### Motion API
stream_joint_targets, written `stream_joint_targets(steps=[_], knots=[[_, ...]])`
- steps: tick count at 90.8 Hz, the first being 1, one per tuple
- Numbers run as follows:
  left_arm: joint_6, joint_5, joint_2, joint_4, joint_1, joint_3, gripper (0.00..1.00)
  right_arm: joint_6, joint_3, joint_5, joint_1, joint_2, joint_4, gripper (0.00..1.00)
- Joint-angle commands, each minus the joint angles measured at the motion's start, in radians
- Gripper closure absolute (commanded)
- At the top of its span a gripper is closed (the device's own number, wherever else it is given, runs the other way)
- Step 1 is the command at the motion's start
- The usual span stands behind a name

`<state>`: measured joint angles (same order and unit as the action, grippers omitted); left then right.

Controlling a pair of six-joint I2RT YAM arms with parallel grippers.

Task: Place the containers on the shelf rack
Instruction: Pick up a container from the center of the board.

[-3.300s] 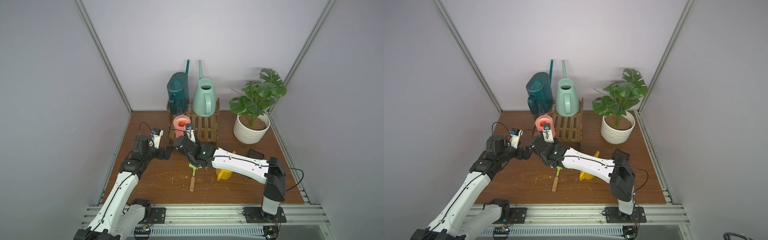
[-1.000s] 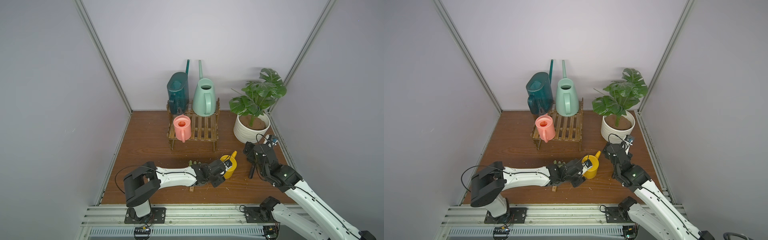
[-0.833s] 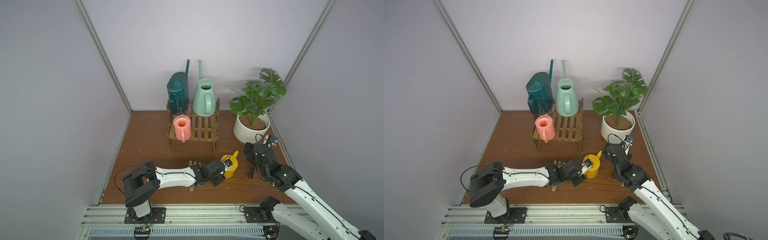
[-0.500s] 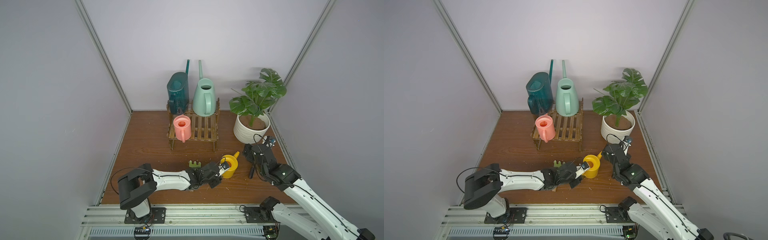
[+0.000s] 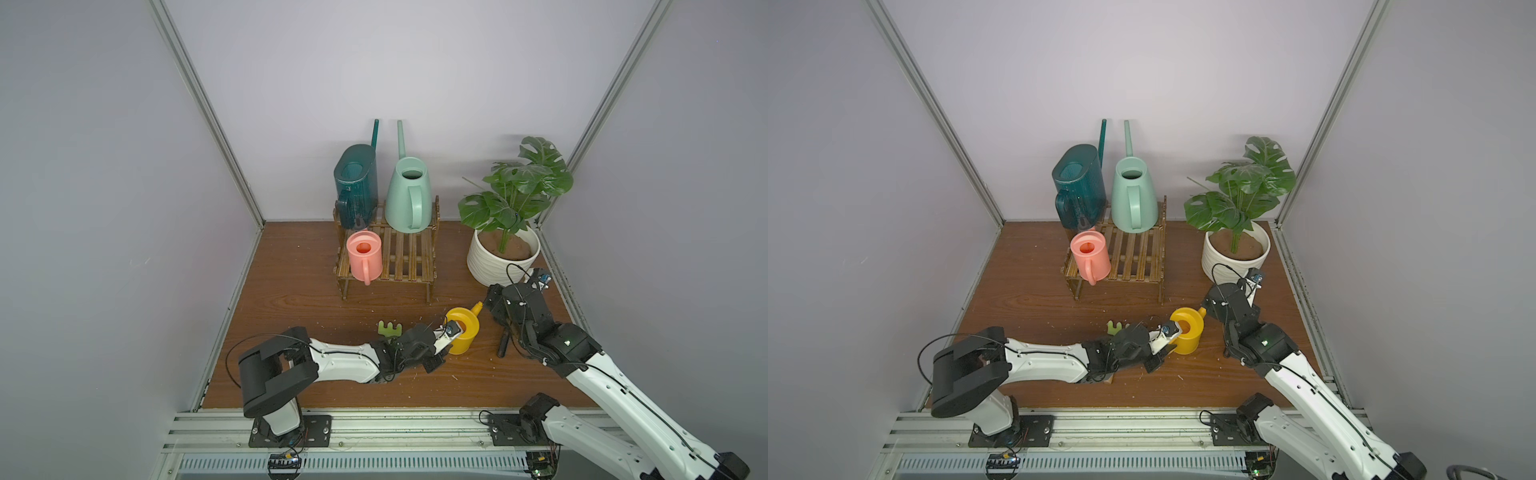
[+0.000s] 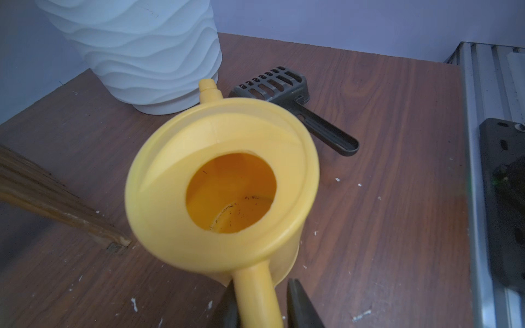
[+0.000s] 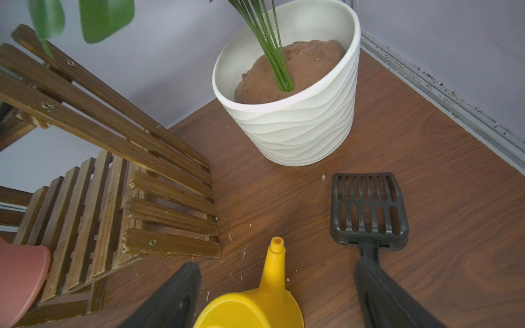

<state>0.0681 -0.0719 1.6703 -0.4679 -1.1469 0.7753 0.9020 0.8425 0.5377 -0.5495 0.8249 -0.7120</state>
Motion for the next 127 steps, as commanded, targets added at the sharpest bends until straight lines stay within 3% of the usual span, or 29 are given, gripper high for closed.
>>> stream_joint_targets(steps=[1, 29, 60, 87, 127], knots=[[0.007, -0.005, 0.032, -0.055, 0.009, 0.017, 0.78, 0.01, 0.022, -0.009, 0.003, -0.01, -0.025, 0.15], [0.016, -0.002, 0.002, 0.012, 0.02, 0.033, 0.99, 0.008, 0.021, -0.004, 0.003, -0.039, -0.028, 0.16], [0.021, 0.151, -0.199, 0.301, 0.056, 0.068, 0.99, -0.05, 0.06, 0.017, 0.002, -0.053, 0.013, 0.14], [0.083, 0.229, -0.352, 0.551, 0.1, 0.084, 0.99, -0.228, -0.061, -0.026, 0.003, -0.109, 0.309, 0.07], [0.036, 0.124, -0.625, 0.839, 0.134, 0.096, 1.0, -0.282, -0.091, -0.059, 0.006, -0.147, 0.369, 0.04]])
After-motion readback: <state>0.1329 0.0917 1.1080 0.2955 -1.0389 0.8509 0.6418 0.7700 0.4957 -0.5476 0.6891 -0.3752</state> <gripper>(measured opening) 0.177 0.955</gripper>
